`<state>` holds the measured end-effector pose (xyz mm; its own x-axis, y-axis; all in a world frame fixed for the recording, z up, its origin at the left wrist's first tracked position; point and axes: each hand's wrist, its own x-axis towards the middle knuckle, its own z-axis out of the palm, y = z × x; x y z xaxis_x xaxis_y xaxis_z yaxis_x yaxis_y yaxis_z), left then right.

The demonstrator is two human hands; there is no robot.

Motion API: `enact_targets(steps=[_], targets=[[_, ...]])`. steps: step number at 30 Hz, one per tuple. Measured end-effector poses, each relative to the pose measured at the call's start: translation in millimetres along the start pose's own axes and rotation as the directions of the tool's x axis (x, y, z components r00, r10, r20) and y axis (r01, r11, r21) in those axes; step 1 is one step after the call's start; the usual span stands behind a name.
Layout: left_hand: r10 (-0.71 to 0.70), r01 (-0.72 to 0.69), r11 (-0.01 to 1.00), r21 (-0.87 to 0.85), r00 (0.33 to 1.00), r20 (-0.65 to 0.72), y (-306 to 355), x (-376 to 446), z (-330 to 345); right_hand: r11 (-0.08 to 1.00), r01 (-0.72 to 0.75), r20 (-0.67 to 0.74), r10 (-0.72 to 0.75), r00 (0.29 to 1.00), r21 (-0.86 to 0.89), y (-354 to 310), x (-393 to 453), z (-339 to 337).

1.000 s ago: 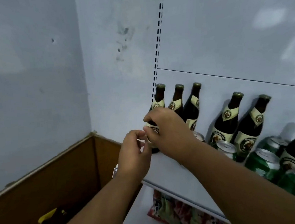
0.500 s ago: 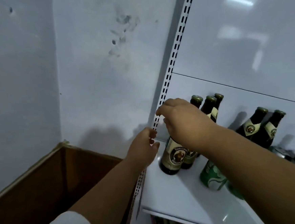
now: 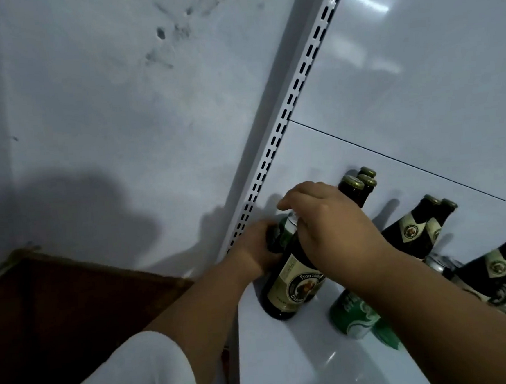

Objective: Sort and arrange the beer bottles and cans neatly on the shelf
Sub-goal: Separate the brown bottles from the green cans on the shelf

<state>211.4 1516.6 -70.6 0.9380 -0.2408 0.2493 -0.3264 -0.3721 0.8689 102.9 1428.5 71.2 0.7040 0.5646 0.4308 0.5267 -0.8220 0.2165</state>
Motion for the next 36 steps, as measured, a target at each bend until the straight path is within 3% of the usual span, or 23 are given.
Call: enact_targets(steps=[2,5,10,15,17,20,24,27,30,36], targets=[[0.03,-0.032,0.994,0.102,0.999,0.024,-0.3,4.2,3.3,1.0,-0.003,-0.003,0.003,1.0,0.019,1.4,-1.2,0.7],[0.02,-0.02,0.998,0.059,1.0,0.01,-9.0,2.0,4.9,0.999,-0.016,-0.012,0.016,1.0,0.045,1.5,-1.8,0.8],[-0.024,-0.041,0.938,-0.344,0.983,-0.183,-11.5,-26.8,-12.2,0.994,-0.037,-0.066,0.044,0.997,0.099,-5.6,5.7,1.3],[-0.083,-0.086,0.833,-0.547,0.957,-0.277,11.0,-65.6,-45.9,0.975,-0.106,-0.117,0.13,0.985,0.195,-21.4,20.3,1.3],[-0.119,-0.117,0.735,-0.668,0.947,-0.297,23.3,-81.6,-58.7,0.955,-0.133,-0.103,0.165,0.981,0.266,-31.7,25.5,0.8],[-0.093,-0.183,0.476,-0.86,0.962,-0.256,45.6,-105.0,-68.4,0.907,-0.144,-0.115,0.205,0.972,0.397,-47.2,26.1,-6.1],[-0.009,-0.101,0.195,-0.976,0.994,-0.105,77.0,-135.7,-64.0,0.805,-0.125,-0.195,0.287,0.938,0.58,-56.4,4.9,-20.4],[0.031,-0.032,0.086,-0.996,0.999,-0.029,89.9,-149.6,-45.8,0.658,-0.136,-0.177,0.387,0.905,0.74,-54.2,-21.7,-25.6],[0.045,0.031,0.102,-0.994,0.998,0.035,99.6,-156.2,-20.2,0.632,-0.167,-0.176,0.443,0.879,0.757,-38.9,-52.4,-27.2],[-0.018,0.184,0.23,-0.956,0.983,0.185,128.2,-155.5,48.6,0.619,-0.249,-0.17,0.538,0.826,0.745,10.2,-121.3,-32.0]])
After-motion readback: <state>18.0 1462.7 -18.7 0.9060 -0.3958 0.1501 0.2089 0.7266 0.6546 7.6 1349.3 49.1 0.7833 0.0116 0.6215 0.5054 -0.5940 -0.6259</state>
